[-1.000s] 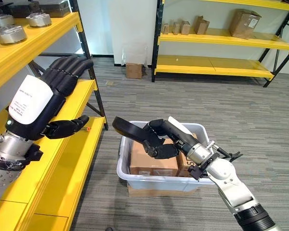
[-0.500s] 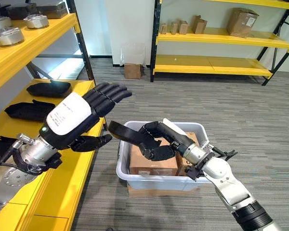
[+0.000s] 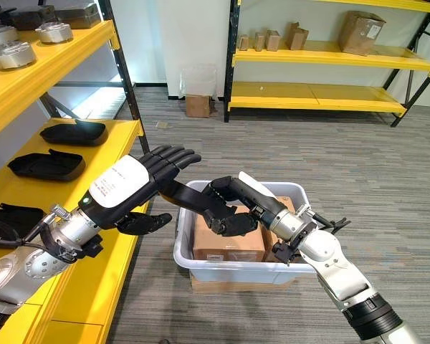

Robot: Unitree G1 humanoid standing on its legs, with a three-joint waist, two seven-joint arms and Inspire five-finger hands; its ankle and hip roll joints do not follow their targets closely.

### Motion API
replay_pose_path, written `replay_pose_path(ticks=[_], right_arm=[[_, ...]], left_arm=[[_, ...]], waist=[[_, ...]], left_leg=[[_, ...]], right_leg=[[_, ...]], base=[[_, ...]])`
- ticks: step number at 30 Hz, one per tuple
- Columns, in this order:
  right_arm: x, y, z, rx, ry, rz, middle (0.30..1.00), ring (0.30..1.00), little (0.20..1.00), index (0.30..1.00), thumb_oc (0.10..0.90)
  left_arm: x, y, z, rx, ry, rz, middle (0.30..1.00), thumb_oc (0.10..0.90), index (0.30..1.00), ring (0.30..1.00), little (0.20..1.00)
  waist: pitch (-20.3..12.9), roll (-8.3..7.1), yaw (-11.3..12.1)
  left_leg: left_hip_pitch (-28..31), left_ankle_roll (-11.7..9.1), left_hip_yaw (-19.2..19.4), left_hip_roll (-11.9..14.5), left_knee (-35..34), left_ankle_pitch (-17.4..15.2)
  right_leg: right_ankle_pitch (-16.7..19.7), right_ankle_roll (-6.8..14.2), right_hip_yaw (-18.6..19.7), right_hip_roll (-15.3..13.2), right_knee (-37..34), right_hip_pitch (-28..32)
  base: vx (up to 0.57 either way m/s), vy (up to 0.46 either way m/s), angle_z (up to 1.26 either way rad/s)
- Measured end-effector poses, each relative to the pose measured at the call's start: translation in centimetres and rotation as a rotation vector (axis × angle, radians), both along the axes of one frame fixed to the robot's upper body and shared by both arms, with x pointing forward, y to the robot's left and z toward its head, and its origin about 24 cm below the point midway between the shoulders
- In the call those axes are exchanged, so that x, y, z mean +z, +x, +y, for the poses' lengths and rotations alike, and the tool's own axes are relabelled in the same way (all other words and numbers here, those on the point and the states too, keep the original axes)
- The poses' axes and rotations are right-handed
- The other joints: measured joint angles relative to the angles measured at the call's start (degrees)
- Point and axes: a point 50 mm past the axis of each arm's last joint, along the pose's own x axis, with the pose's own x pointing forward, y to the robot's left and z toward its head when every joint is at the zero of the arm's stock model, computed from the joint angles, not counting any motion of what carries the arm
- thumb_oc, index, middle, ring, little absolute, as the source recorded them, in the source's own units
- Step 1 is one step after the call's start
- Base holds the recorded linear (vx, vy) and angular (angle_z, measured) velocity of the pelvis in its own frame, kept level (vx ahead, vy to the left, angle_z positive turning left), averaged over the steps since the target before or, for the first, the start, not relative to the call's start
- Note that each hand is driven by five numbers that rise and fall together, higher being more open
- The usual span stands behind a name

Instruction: Move parts from the plastic box to the shelf.

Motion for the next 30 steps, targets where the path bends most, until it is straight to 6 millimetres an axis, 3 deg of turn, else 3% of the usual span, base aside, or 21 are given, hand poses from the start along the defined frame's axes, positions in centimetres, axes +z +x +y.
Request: replay_pose_path(ticks=[30], right_arm=[[-0.06,0.03,-0.03,-0.014,-0.041,-0.023,0.3,0.3,0.3,0.3,0.4]], left_arm=[[-0.74,-0.13,-0.48,-0.034,0.013,0.08,1.0,0.9,1.0,1.0,1.0]], waist=[[0.0,0.04,-0.2]], left_leg=[[0.0,0.0,0.1,0.0,0.0,0.0]], right_leg=[[0.0,0.0,0.1,0.0,0.0,-0.1]], base=[[0.0,0.0,0.0]])
